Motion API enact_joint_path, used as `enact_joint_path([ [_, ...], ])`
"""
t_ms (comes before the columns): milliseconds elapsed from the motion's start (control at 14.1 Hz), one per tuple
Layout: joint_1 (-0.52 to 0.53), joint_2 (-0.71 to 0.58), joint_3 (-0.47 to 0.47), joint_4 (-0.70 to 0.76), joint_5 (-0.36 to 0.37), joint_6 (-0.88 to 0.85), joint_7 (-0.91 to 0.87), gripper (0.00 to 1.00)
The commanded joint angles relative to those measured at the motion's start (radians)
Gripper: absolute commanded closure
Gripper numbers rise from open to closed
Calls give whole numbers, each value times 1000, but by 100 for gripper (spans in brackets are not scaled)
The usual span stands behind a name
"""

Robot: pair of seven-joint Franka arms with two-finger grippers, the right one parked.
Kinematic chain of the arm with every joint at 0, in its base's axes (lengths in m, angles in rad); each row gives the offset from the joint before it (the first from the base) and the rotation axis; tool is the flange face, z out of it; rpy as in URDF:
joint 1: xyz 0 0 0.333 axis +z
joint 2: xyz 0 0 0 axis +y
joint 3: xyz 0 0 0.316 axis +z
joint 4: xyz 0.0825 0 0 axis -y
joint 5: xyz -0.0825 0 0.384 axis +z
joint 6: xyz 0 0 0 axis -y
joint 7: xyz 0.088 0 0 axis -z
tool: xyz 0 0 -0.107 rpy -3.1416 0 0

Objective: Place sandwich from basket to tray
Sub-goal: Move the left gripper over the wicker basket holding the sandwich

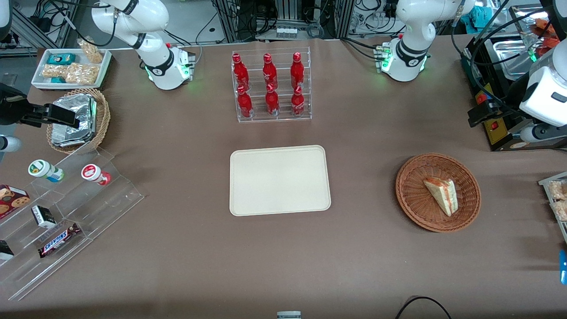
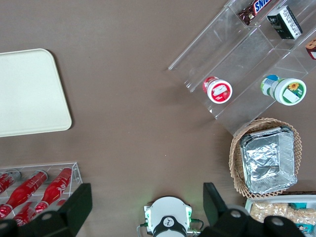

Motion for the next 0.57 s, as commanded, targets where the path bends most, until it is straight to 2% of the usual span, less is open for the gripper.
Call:
enact_joint_path([
  [0,7,4,-9,10,17,-1,-14,0],
  [497,9,5,-9,5,17,-13,-10,0],
])
